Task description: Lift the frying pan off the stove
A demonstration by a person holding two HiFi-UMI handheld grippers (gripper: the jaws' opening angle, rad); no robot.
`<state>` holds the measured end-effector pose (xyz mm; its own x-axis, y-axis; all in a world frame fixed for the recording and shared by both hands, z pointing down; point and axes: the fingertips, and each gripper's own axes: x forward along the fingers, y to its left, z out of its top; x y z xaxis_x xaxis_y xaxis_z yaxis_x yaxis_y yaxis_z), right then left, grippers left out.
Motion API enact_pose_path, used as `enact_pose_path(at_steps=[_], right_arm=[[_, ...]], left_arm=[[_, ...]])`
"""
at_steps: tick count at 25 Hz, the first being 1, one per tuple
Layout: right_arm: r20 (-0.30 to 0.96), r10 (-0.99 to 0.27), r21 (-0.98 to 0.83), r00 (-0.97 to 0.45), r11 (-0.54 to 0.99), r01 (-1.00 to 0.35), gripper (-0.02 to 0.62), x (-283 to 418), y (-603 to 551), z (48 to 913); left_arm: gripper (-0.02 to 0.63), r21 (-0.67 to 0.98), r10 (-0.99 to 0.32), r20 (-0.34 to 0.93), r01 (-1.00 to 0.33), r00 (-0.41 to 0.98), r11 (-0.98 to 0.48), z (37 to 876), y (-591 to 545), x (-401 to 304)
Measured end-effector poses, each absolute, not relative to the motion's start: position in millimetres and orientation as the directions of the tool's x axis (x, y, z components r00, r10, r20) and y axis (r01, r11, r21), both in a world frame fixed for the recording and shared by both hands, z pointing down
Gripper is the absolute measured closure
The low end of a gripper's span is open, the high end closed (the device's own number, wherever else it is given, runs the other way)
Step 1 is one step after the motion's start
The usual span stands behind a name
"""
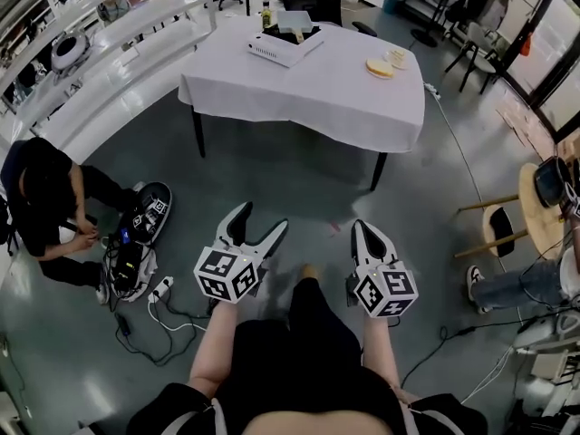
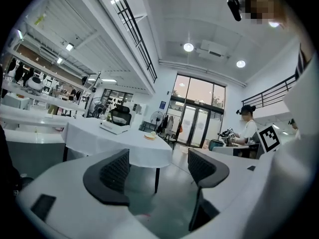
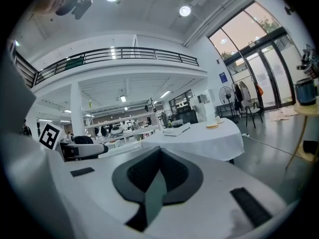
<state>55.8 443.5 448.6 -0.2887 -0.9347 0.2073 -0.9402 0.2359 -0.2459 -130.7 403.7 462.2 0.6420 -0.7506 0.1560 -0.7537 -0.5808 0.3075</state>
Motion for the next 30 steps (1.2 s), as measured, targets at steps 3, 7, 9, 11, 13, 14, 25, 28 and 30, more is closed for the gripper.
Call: enact_pose_path(at_steps=[3, 7, 9, 11, 13, 14, 25, 28, 30], right_arm=[[0.204, -0.932, -0.237, -0.299, 0.249, -0.939, 0.591, 70.2, 408.5, 441.5], [0.206, -0.929, -0.228, -0.308, 0.261, -0.938, 0.591, 94.7, 359.5, 438.3], [0.206, -0.928, -0.226, -0.31, 0.263, -0.938, 0.591, 107.6, 336.4, 437.8], [0.206, -0.929, -0.223, -0.309, 0.263, -0.939, 0.591, 120.9, 314.1, 436.5], [0.206, -0.929, -0.224, -0.309, 0.263, -0.938, 0.591, 132.9, 292.0, 435.8], [0.205, -0.928, -0.225, -0.311, 0.264, -0.938, 0.591, 138.0, 281.7, 436.0], [0.19, -0.915, -0.214, -0.355, 0.314, -0.925, 0.591, 169.4, 202.2, 436.5], [0.195, -0.909, -0.223, -0.368, 0.325, -0.919, 0.591, 171.1, 198.9, 439.0], [0.202, -0.905, -0.234, -0.375, 0.327, -0.916, 0.591, 171.0, 197.8, 444.6]], left_arm=[[0.23, 0.29, -0.759, 0.158, -0.765, 0.631, -0.575, 455.5, 370.0, -118.3], [0.23, 0.294, -0.768, 0.152, -0.771, 0.622, -0.566, 451.5, 321.4, -97.8], [0.23, 0.305, -0.772, 0.149, -0.771, 0.619, -0.559, 453.0, 299.2, -86.6], [0.23, 0.304, -0.77, 0.152, -0.771, 0.619, -0.56, 453.5, 278.5, -73.9], [0.23, 0.293, -0.769, 0.16, -0.774, 0.619, -0.562, 453.3, 258.9, -62.4], [0.23, 0.289, -0.77, 0.163, -0.776, 0.617, -0.561, 453.8, 249.9, -57.7], [0.23, 0.273, -0.786, 0.157, -0.791, 0.598, -0.547, 458.0, 181.3, -22.4], [0.23, 0.279, -0.79, 0.164, -0.796, 0.59, -0.537, 460.1, 182.6, -19.0], [0.23, 0.283, -0.794, 0.174, -0.802, 0.582, -0.526, 464.2, 185.4, -20.5]])
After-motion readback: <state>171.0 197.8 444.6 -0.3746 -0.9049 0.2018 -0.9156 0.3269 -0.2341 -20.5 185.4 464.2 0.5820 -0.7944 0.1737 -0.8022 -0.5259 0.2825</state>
